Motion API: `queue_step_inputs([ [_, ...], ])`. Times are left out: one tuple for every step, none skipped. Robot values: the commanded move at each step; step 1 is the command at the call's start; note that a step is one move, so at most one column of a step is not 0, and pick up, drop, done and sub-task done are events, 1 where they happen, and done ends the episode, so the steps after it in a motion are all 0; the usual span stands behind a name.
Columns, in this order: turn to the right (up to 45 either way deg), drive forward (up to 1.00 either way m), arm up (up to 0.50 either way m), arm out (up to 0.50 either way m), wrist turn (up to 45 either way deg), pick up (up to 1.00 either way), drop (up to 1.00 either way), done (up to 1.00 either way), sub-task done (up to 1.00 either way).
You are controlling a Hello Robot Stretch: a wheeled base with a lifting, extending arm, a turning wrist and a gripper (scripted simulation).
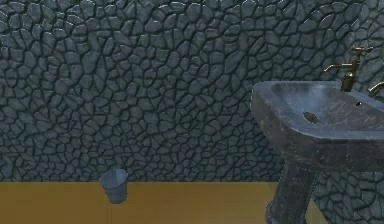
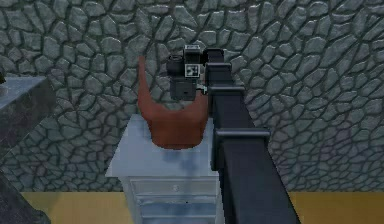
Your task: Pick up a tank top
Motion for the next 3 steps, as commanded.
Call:
queue_step_inputs([
  [0.0,0.00,-0.10,0.00,0.0,0.00,0.00,0.00,0.00],
  [0.0,0.00,0.00,0.00,0.0,1.00,0.00,0.00,0.00],
  [0.0,0.00,0.10,0.00,0.0,0.00,0.00,0.00,0.00],
])
